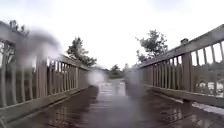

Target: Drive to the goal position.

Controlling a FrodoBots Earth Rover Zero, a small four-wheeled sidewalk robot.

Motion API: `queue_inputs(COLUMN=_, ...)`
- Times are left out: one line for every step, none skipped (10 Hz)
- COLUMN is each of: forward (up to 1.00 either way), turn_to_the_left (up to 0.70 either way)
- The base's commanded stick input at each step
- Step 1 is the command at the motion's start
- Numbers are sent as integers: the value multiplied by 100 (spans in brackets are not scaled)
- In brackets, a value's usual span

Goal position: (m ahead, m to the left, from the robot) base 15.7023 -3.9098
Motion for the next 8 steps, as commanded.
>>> queue_inputs(forward=45, turn_to_the_left=0)
queue_inputs(forward=45, turn_to_the_left=0)
queue_inputs(forward=45, turn_to_the_left=0)
queue_inputs(forward=45, turn_to_the_left=0)
queue_inputs(forward=45, turn_to_the_left=0)
queue_inputs(forward=45, turn_to_the_left=0)
queue_inputs(forward=45, turn_to_the_left=0)
queue_inputs(forward=45, turn_to_the_left=0)
